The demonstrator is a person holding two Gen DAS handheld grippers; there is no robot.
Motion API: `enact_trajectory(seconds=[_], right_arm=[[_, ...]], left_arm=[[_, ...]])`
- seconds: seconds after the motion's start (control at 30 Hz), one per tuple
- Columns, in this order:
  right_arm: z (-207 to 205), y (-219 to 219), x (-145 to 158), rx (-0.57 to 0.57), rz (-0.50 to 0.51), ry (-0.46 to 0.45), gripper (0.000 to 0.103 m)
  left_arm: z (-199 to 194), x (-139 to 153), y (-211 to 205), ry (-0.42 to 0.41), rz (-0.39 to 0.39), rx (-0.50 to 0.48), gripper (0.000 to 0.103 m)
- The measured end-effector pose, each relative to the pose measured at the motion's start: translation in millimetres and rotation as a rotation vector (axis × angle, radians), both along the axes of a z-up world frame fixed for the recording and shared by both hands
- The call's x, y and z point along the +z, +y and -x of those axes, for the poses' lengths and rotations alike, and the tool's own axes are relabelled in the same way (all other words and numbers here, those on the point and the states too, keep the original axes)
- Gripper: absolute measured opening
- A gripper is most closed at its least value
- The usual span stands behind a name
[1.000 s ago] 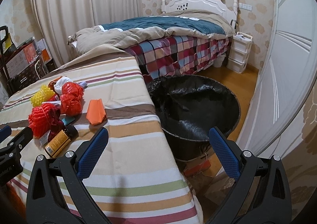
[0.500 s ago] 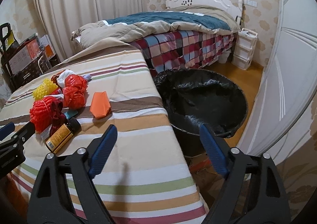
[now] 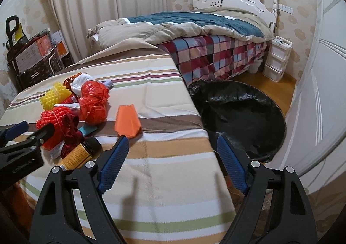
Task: Collect trash
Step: 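Grasp the orange-red mesh fruit net with the left tool, then grasp the dark red mesh with the right tool while the left tool holds the orange net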
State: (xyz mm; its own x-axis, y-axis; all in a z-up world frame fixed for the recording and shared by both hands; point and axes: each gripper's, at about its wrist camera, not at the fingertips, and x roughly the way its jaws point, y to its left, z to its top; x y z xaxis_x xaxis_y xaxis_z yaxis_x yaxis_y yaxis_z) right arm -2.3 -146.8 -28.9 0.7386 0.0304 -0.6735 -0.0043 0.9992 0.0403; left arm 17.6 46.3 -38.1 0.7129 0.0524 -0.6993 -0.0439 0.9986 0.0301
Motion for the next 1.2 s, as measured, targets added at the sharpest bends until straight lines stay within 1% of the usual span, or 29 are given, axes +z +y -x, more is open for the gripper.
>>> enact_trajectory(seconds=[0.03,0.1,0.13,0.2,0.37,0.53,0.67,0.93,1.03,1.2], right_arm=[[-1.0,1.4,-0.1,0.003,0.000,0.002,0.081],[-3.0,3.7,-0.9,0.009,0.000,0.007,0.081],[-3.7,4.8,-1.4,0.010,0.000,0.008,0.081],[-4.4,6.1,-2.3,0.012,0.001,0.011,0.081],[-5.0,7.9,-3.2,0.012,0.007,0.014,0.081],[-5.0,9.0,-2.7,0.018,0.005,0.013,0.081],[-3.0,17.6,0.1,0.045,0.005,0.008,0.077],[2.2,46.2,11.3,0.116,0.012,-0.006,0.077],[3.6,59.9,13.1,0.153,0.012,-0.002,0.074],[3.2,87.7,13.6,0.227,0.006,0.015,0.065]], left_arm=[[-1.3,-2.0,-0.3,0.009,0.003,-0.007,0.077],[-2.9,-6.5,-1.5,0.028,0.007,-0.025,0.066],[-2.4,-8.1,-1.6,0.032,0.012,-0.036,0.063],[-1.6,-8.9,-1.4,0.032,0.028,-0.060,0.054],[3.9,-6.5,-1.9,0.012,0.033,-0.075,0.042],[9.9,-0.7,3.6,0.002,0.052,-0.077,0.039],[19.4,3.5,10.6,-0.010,0.060,-0.068,0.039],[32.4,12.4,35.7,-0.041,0.068,-0.012,0.039],[35.9,14.0,48.1,-0.052,0.066,0.017,0.039],[40.5,11.2,70.3,-0.051,0.065,0.068,0.039]])
